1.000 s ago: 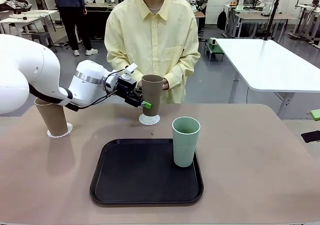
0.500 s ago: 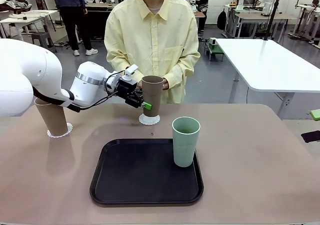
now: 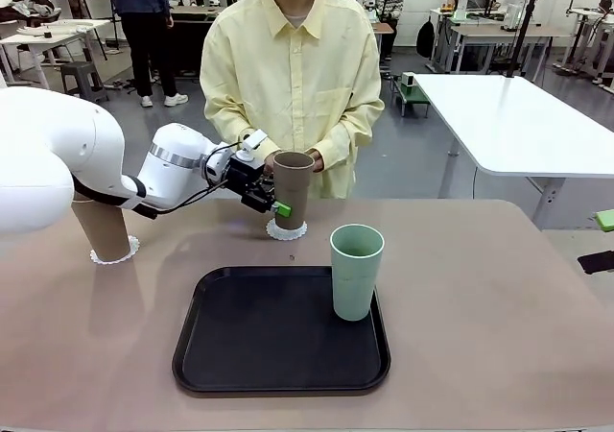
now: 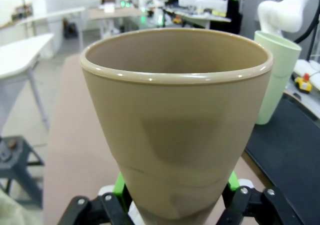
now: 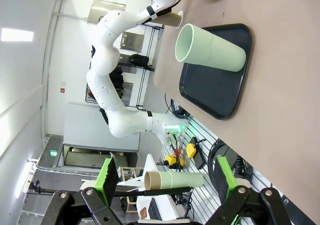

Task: Place coasters on the table and set cups on them.
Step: Take one Reusable plastic cup from the Flat Tray and place it on a coaster set by the human.

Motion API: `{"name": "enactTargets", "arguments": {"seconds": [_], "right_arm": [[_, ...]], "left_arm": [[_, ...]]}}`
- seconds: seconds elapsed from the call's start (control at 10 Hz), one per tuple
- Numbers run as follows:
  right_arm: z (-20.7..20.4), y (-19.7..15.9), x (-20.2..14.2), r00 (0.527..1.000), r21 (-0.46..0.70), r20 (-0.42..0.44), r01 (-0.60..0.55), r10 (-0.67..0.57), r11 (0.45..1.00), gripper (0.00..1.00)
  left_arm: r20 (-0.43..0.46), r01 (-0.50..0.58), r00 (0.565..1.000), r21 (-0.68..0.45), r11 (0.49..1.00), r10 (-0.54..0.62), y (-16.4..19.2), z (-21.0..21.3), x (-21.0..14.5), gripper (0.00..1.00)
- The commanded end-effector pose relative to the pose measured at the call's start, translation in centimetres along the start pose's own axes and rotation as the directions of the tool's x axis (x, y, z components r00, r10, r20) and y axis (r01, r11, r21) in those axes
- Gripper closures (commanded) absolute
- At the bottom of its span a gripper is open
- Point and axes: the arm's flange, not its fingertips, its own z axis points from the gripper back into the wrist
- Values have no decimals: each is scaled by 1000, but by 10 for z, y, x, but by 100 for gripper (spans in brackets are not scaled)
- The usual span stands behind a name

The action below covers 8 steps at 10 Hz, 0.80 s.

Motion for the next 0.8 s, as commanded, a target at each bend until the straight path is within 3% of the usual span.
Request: {"name": "enactTargets", "arguments": {"seconds": [0.0, 0.7], "right_arm": [[1, -1, 1, 1000, 18, 5, -12, 12, 1000, 0], [1, -1, 1, 1000, 18, 5, -12, 12, 1000, 0]], "left_arm": [[-9, 13, 1000, -9, 1000, -13, 9, 3, 2, 18], [-32, 30, 999, -1, 1000, -30, 10, 3, 1, 18]]}}
